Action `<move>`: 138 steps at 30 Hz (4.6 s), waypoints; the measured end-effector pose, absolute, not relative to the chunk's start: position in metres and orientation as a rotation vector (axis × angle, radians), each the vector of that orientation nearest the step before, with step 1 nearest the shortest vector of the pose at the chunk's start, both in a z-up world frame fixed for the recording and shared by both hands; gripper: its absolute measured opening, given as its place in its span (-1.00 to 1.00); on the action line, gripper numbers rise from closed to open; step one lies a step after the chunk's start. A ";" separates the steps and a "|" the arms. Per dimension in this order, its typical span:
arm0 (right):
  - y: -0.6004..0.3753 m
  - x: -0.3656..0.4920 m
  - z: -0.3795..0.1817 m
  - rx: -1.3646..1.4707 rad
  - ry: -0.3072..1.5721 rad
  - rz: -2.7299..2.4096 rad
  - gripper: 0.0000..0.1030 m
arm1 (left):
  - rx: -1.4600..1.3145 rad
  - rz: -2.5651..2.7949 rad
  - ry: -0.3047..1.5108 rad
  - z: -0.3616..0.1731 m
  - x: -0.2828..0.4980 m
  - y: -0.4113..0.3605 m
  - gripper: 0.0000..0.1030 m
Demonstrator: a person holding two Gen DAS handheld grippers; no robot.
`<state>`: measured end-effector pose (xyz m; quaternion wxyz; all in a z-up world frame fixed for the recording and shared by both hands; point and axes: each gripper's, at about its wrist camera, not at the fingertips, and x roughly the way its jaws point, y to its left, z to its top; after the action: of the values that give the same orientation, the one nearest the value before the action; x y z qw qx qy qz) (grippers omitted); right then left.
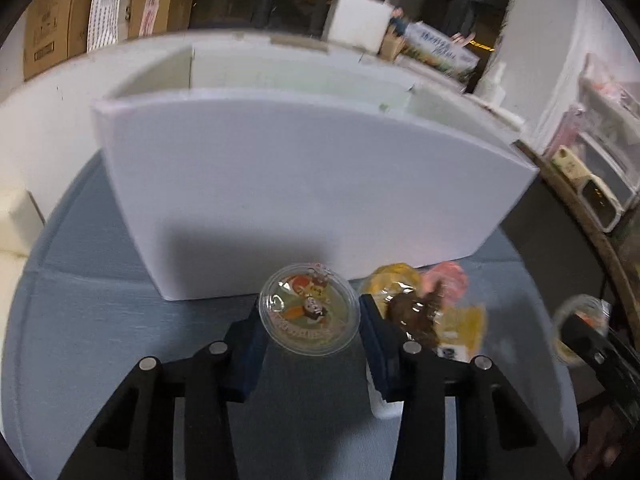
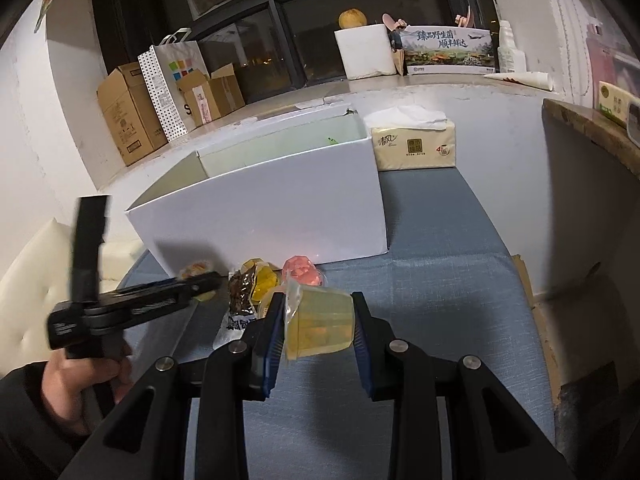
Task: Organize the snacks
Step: 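Lower both jelly cups into the white box and open both tools, then move both tools back toward the remaining snacks, then grasp a round yellow jelly cup with the right tool while the left tool grasps the brown jerky bag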
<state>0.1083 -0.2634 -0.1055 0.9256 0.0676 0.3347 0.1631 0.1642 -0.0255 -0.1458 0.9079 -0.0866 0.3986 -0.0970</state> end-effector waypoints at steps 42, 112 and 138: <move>-0.226 0.257 -0.037 0.179 0.662 0.369 1.00 | -0.033 -0.164 0.686 -0.045 0.234 -0.010 1.00; -0.245 0.093 -0.153 0.039 0.814 0.459 0.64 | -0.046 -0.296 0.822 -0.129 0.092 -0.055 1.00; -0.290 0.054 -0.115 0.095 0.733 0.430 -0.29 | 0.153 -0.322 0.963 -0.171 0.147 -0.129 0.98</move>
<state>0.0540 -0.2903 -0.1153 0.9099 0.0460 0.3556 0.2087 0.1471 -0.1286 -0.1711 0.8710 0.0731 0.4607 -0.1541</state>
